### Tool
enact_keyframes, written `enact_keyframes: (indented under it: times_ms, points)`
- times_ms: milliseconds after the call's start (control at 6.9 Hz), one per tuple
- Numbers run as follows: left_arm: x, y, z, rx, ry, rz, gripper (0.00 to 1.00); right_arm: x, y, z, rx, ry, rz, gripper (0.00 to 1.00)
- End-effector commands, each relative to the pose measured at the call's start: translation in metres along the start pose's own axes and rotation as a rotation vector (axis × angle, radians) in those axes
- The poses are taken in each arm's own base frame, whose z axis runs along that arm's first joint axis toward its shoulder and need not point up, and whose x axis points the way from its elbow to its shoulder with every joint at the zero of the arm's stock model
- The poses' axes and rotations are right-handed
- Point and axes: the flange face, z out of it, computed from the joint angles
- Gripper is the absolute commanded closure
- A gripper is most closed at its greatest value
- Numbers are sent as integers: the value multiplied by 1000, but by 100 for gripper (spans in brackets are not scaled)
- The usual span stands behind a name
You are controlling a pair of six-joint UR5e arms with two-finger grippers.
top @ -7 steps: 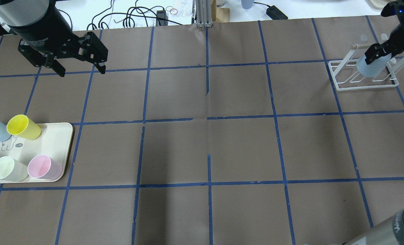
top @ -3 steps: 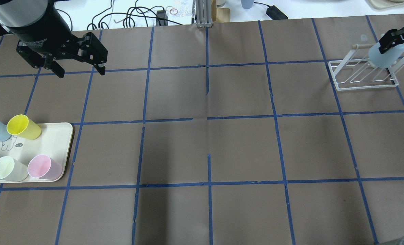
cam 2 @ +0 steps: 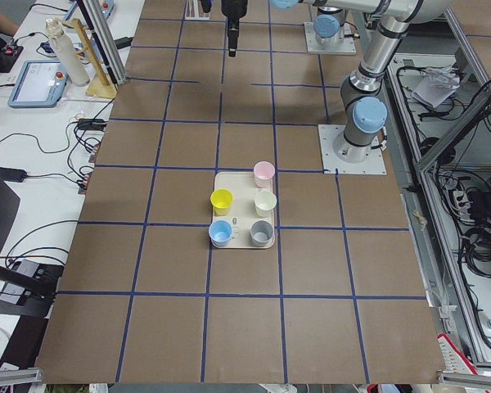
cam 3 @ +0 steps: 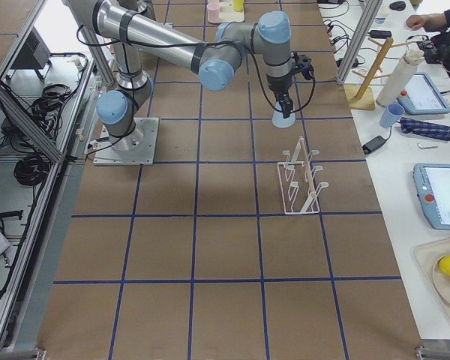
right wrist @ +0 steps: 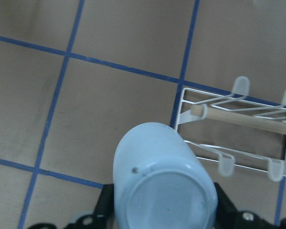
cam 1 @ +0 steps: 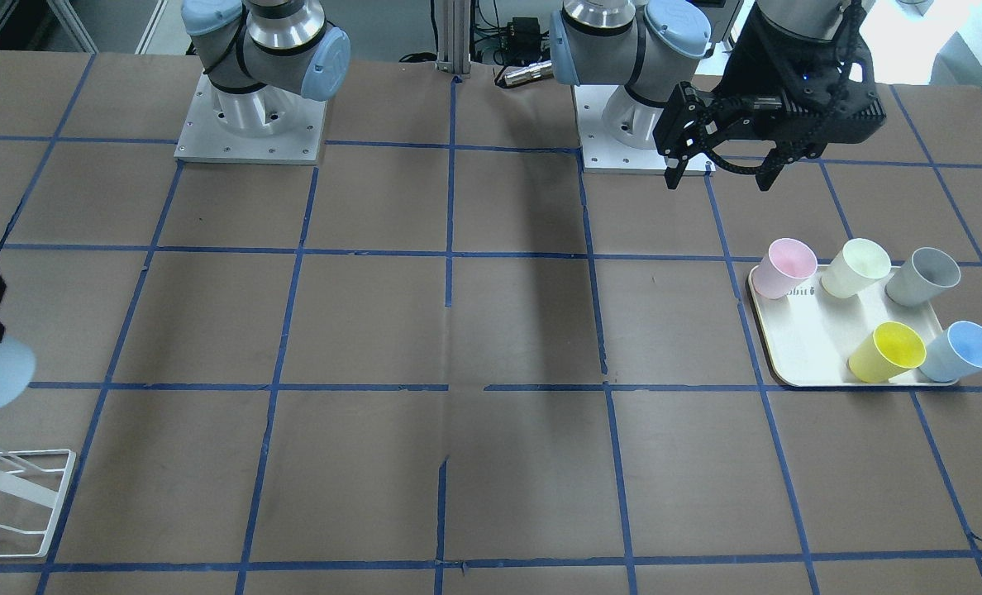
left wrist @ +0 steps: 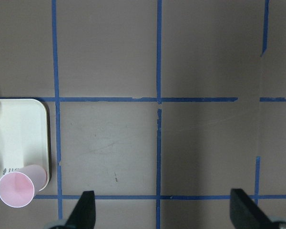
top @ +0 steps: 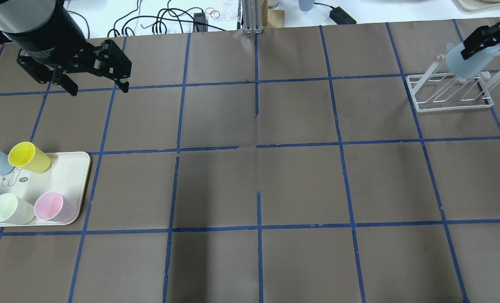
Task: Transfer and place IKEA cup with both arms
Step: 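Lift the light blue cup up off the wire rack with the right gripper, then carry the cup toward the left gripper while the left arm reaches to meet it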
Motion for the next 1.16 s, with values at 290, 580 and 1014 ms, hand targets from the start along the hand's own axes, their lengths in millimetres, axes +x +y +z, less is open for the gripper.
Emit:
enact_keyframes:
  times_ms: [290,580,1014]
  points:
    - [-4,5,9,-91,247,-64,0,-193,-42,0,25,-446,138,100]
    - [-19,6,31,-150,541,-127,0,-218,-40,-28,15,-746,319,100]
    - [-39,-7,106,-93,1156,-297,0,-234,-44,-42,-25,-1150,524,100]
